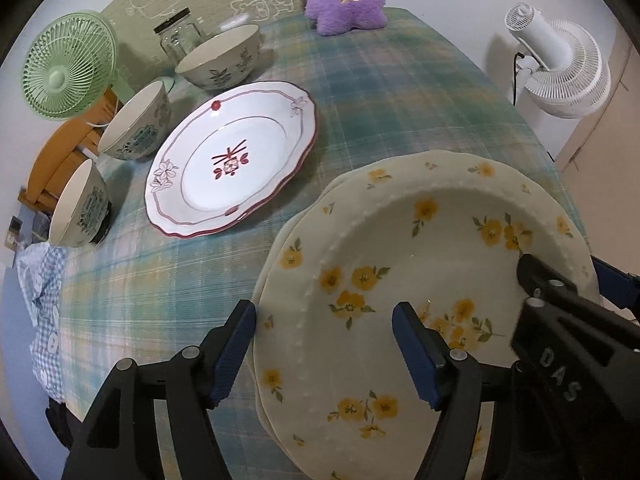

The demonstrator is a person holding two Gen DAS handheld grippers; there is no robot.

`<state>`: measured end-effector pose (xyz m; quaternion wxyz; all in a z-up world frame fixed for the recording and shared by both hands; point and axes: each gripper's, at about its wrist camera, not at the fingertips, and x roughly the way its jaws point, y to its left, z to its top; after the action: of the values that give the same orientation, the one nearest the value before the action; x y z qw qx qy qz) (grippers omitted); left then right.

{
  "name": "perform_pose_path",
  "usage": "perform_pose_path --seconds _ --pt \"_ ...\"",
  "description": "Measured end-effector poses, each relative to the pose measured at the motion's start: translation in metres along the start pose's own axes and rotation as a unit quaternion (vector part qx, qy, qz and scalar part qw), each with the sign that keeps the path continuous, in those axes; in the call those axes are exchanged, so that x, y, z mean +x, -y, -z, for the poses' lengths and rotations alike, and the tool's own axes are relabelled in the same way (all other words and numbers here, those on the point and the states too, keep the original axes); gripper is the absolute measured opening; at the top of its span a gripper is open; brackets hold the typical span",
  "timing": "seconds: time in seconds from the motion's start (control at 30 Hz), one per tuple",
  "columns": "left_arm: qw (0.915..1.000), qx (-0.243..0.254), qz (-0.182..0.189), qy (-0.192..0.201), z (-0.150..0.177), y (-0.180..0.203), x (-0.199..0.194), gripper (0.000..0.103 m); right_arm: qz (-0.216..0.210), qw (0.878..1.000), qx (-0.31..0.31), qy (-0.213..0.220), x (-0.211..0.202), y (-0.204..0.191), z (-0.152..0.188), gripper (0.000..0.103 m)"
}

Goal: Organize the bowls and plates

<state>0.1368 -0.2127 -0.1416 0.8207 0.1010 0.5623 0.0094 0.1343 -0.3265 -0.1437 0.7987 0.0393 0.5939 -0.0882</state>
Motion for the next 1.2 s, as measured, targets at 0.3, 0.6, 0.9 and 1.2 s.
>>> perform_pose_path --seconds 0.3,0.6,0.9,1.2 --pt "0.9991 -0.024 0.034 0.004 0.000 -0.018 -0.009 0.081 0.004 1.000 -0.017 0.012 -0.011 -0.006 -0.004 0.069" --pt "0.9945 -0.045 0.073 0.059 -0.003 -0.059 -0.053 0.090 -0.012 0.997 -0.029 0.071 -0.074 -0.031 -0.006 0.076" --pt "0.9905 -0.097 0.039 0.089 -0.025 -0.099 -0.073 0.090 -0.077 0.989 -0.071 0.107 -0.101 -0.067 -0.037 0.076" --pt "0.9879 -0.113 0.015 0.105 -0.051 -0.129 -0.053 0.088 -0.092 0.984 -0.092 0.119 -0.085 -0.111 -0.070 0.076"
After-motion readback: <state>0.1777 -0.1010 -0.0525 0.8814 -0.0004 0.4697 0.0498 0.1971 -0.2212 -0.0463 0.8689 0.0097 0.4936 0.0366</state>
